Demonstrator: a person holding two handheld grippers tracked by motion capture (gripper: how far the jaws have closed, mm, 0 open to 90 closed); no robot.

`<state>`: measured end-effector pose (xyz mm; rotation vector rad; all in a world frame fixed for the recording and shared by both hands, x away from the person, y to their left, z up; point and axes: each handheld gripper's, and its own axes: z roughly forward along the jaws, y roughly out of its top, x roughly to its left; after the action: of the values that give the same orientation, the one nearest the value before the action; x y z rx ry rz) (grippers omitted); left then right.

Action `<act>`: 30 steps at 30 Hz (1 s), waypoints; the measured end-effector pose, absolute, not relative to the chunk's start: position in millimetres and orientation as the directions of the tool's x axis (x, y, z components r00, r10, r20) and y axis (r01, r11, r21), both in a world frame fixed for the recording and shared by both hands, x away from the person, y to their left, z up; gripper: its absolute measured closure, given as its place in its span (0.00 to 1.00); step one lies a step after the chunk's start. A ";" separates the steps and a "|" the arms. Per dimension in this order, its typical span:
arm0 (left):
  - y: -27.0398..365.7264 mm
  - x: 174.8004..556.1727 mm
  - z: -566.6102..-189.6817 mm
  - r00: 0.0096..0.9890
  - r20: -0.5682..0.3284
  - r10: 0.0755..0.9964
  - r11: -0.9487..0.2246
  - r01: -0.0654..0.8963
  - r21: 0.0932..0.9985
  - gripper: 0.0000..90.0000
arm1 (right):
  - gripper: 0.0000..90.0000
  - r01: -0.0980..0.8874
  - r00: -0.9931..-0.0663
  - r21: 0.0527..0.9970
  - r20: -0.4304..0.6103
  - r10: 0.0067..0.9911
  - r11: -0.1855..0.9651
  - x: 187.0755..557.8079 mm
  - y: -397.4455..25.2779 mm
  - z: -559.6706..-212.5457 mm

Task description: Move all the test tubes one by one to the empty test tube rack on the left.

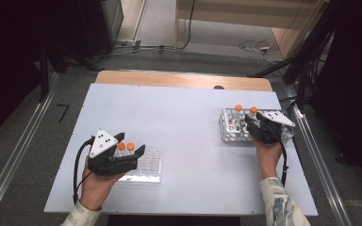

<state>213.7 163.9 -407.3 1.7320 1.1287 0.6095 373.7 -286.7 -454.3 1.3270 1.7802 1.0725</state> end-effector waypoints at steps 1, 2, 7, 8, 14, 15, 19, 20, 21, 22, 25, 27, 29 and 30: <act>163.9 213.8 -407.3 0.451 -0.084 0.888 -0.127 0.416 0.900 0.24 | 0.59 0.421 -0.261 0.895 -0.036 0.965 0.147 374.2 -286.8 -454.7; 163.8 213.7 -407.3 0.451 -0.084 0.888 -0.127 0.416 0.900 0.24 | 0.60 0.422 -0.259 0.895 -0.034 0.965 0.145 374.7 -286.8 -455.1; 163.3 214.3 -408.3 0.451 -0.086 0.888 -0.125 0.418 0.900 0.24 | 0.66 0.427 -0.265 0.891 -0.041 0.963 0.156 377.8 -286.0 -457.1; 163.2 214.4 -408.5 0.451 -0.085 0.888 -0.126 0.419 0.899 0.24 | 0.67 0.428 -0.267 0.890 -0.040 0.963 0.155 378.5 -285.7 -457.3; 163.0 214.5 -408.8 0.452 -0.085 0.888 -0.127 0.419 0.899 0.24 | 0.76 0.429 -0.276 0.889 -0.040 0.960 0.160 383.4 -284.3 -460.2; 163.2 214.5 -408.8 0.452 -0.086 0.888 -0.127 0.419 0.899 0.24 | 0.78 0.428 -0.274 0.890 -0.040 0.961 0.159 383.7 -284.4 -460.2; 163.6 214.3 -408.9 0.450 -0.087 0.889 -0.124 0.419 0.900 0.24 | 0.79 0.426 -0.272 0.891 -0.038 0.962 0.156 384.1 -284.5 -459.9; 163.6 214.3 -408.9 0.450 -0.087 0.889 -0.124 0.419 0.900 0.24 | 0.79 0.425 -0.271 0.892 -0.038 0.962 0.156 384.0 -284.8 -459.6; 163.7 214.3 -409.0 0.450 -0.087 0.889 -0.123 0.419 0.900 0.24 | 0.79 0.423 -0.271 0.893 -0.037 0.962 0.154 383.8 -285.1 -459.1; 163.8 214.3 -408.9 0.449 -0.088 0.889 -0.123 0.419 0.900 0.24 | 0.79 0.422 -0.270 0.894 -0.035 0.962 0.151 383.3 -285.2 -458.4; 163.8 214.1 -408.9 0.450 -0.086 0.889 -0.124 0.417 0.900 0.24 | 0.79 0.411 -0.269 0.900 -0.034 0.962 0.147 381.9 -285.5 -454.9; 163.9 213.9 -408.9 0.450 -0.084 0.889 -0.125 0.416 0.901 0.24 | 0.79 0.404 -0.267 0.904 -0.031 0.963 0.141 380.3 -285.5 -451.7; 164.0 213.6 -409.0 0.445 -0.081 0.892 -0.123 0.411 0.903 0.23 | 0.79 0.394 -0.270 0.909 -0.030 0.962 0.139 379.1 -286.4 -448.6; 164.1 213.4 -409.0 0.443 -0.081 0.893 -0.121 0.409 0.904 0.23 | 0.79 0.392 -0.269 0.910 -0.028 0.963 0.136 378.5 -286.9 -447.2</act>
<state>213.4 164.1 -409.0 1.7211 1.1310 0.6222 378.5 -286.9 -447.2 1.3095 1.7580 1.1052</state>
